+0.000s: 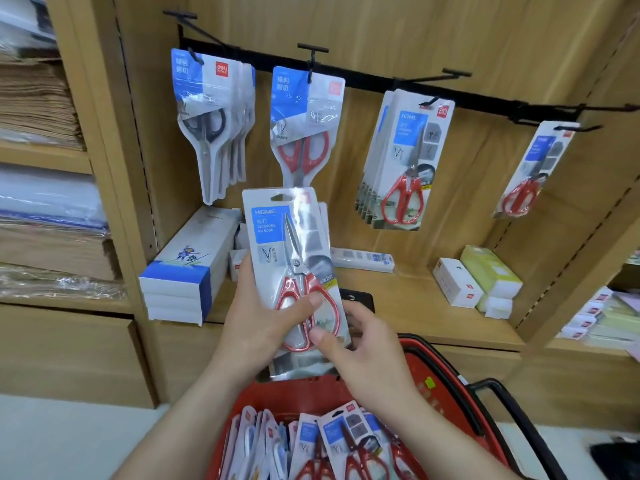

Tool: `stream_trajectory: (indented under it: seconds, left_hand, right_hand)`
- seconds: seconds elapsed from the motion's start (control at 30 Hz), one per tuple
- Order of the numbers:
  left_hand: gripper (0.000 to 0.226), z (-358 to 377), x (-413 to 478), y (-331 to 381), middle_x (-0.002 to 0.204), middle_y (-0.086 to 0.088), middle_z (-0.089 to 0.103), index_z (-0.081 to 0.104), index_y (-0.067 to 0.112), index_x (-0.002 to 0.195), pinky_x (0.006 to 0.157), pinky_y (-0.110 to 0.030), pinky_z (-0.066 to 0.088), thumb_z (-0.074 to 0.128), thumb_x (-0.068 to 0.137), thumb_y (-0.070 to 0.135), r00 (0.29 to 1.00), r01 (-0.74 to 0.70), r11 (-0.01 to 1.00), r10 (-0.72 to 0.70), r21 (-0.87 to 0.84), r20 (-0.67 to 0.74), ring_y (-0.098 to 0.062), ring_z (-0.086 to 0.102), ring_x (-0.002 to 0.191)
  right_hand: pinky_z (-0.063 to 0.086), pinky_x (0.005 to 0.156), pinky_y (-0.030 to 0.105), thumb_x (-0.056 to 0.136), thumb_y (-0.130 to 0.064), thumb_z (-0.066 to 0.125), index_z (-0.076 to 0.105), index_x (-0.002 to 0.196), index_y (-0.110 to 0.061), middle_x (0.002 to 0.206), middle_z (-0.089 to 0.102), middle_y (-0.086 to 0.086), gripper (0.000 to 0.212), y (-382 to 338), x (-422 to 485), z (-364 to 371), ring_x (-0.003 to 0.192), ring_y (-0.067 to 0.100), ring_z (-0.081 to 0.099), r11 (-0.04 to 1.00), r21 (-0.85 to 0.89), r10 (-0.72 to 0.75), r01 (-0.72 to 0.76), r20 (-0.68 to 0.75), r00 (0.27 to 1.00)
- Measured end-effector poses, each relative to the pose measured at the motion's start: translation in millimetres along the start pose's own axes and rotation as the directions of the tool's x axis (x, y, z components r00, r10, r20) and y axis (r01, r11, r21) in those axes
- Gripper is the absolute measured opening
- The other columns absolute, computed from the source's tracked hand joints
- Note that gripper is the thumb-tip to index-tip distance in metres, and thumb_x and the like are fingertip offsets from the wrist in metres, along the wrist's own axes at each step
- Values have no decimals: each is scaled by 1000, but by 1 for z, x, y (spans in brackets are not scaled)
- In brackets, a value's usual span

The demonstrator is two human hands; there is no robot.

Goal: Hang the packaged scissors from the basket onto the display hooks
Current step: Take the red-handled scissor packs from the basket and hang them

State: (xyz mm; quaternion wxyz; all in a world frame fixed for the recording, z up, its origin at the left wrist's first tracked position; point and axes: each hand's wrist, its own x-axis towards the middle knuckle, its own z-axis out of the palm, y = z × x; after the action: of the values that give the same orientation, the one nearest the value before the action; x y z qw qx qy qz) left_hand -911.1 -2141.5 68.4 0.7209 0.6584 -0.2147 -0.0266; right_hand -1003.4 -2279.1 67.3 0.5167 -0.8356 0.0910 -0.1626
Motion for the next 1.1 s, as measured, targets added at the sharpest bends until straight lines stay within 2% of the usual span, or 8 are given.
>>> stream_trajectory:
  seconds: [0.2, 0.37, 0.53, 0.67, 0.77, 0.87, 1.0, 1.1]
  left_hand:
    - [63, 4, -4, 7, 113, 35, 66, 43, 59, 123, 78, -17, 59, 79, 77, 34, 1000, 4, 999, -5, -38, -25, 9, 66, 108]
    - [74, 1, -2, 7, 125, 23, 64, 42, 42, 140, 74, -6, 53, 82, 80, 25, 998, -44, 999, 44, 0, -49, 13, 62, 110]
    - [81, -4, 2, 2, 130, 22, 64, 41, 38, 149, 83, -17, 58, 85, 82, 23, 997, -49, 997, 51, 52, -49, 7, 63, 116]
    - [73, -6, 2, 3, 119, 23, 69, 46, 40, 142, 70, -15, 58, 84, 82, 19, 998, -4, 1000, 5, 18, -58, 4, 68, 108]
    - [75, -10, 2, 5, 122, 17, 71, 47, 40, 143, 75, -22, 63, 85, 81, 22, 996, 13, 1000, -15, -15, -84, -5, 72, 108]
    - [76, -11, 3, 7, 124, 14, 71, 46, 44, 142, 82, -36, 65, 85, 80, 24, 994, 34, 999, -36, -27, -99, -12, 74, 106]
    - [79, -8, 2, 8, 124, 14, 71, 45, 43, 145, 78, -31, 65, 85, 80, 23, 996, 37, 999, -39, -28, -79, -9, 74, 105]
    - [75, -5, 2, 8, 120, 15, 73, 46, 47, 139, 72, -27, 65, 85, 80, 21, 997, 44, 998, -46, -38, -64, -9, 76, 101]
  right_hand:
    - [61, 74, 60, 93, -40, 72, 60, 111, -33, 94, 77, 6, 22, 7, 0, 2, 82, 33, 76, 961, 261, 127, -92, -120, 985]
    - [65, 69, 44, 89, -40, 63, 53, 119, -18, 107, 78, 6, 38, 3, 1, 0, 90, 29, 78, 875, 468, 170, -121, -65, 983]
    - [62, 86, 50, 91, -38, 65, 56, 120, -17, 114, 76, 5, 37, 9, 7, -2, 103, 25, 75, 883, 463, 155, -78, -131, 979]
    - [63, 68, 34, 97, -25, 65, 59, 113, -17, 110, 75, 8, 19, 7, 16, -20, 95, 27, 75, 868, 495, 165, -42, -208, 964]
    - [60, 56, 29, 101, -15, 61, 57, 111, -16, 101, 75, 4, 10, -4, 30, -48, 82, 22, 75, 869, 495, 158, 25, -325, 932]
    - [60, 54, 29, 102, -15, 61, 53, 115, -17, 107, 75, 8, 15, -16, 50, -81, 82, 26, 75, 884, 457, 128, 96, -434, 892]
    - [59, 55, 28, 103, -18, 61, 52, 115, -23, 116, 72, 10, 15, -24, 72, -110, 88, 26, 75, 894, 432, 122, 115, -483, 867]
    - [58, 56, 28, 103, -19, 62, 53, 115, -24, 116, 73, 10, 16, -22, 82, -117, 79, 20, 77, 895, 437, 137, 92, -466, 874]
